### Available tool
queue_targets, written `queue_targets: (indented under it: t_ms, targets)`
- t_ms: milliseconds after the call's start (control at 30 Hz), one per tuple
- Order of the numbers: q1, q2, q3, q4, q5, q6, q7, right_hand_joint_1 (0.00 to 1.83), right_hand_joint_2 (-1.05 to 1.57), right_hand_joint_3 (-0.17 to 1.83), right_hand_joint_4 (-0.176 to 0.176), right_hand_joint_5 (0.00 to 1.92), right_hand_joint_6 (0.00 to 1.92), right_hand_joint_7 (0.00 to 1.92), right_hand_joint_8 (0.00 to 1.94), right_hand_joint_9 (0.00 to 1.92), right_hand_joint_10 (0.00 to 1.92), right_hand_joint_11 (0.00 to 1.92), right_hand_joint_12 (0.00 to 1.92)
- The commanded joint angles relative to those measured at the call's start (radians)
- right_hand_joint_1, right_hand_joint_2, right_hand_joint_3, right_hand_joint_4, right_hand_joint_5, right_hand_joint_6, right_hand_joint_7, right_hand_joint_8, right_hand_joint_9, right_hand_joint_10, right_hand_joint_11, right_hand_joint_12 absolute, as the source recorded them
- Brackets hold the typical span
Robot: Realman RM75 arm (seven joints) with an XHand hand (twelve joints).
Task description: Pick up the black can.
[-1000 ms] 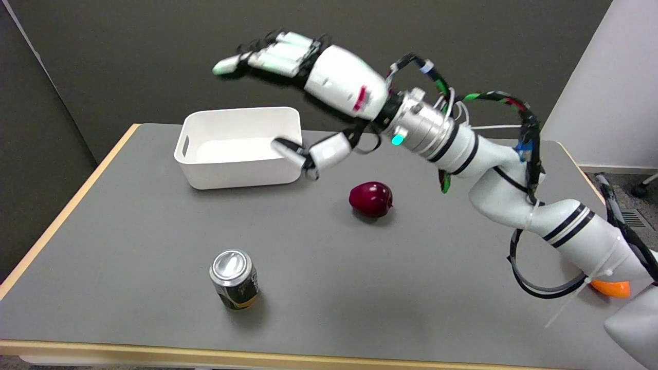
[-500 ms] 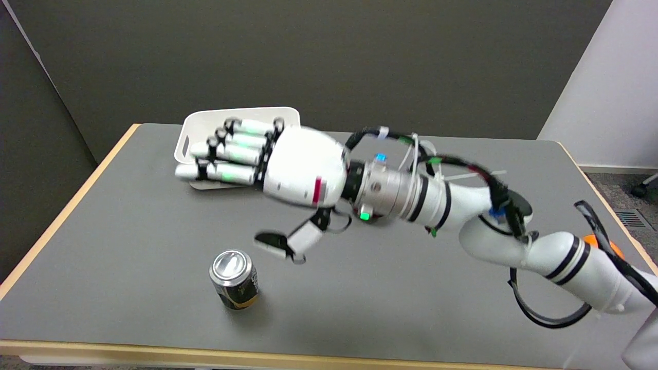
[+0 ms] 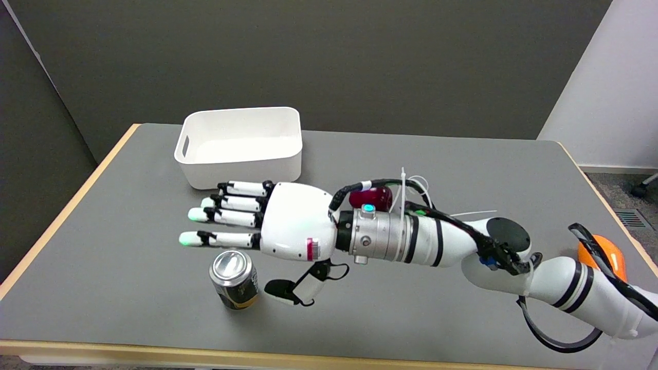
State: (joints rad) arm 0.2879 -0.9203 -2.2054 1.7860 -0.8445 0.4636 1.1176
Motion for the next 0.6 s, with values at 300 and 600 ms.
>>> queue_targets:
  t_ms: [300,600]
  targets:
    - [0.114,-0.067,-0.093,-0.064,-0.162,-0.021,0.087,0.56,0.57,1.01,0.079,0.0,0.09,0.05,0.2,0.07,0.55,0.08,0.93]
    - [0.191,-0.137,-0.159,-0.179,-0.154,-0.021,0.098,0.53,0.57,1.01,0.083,0.0,0.12,0.05,0.22,0.09,0.55,0.08,0.94]
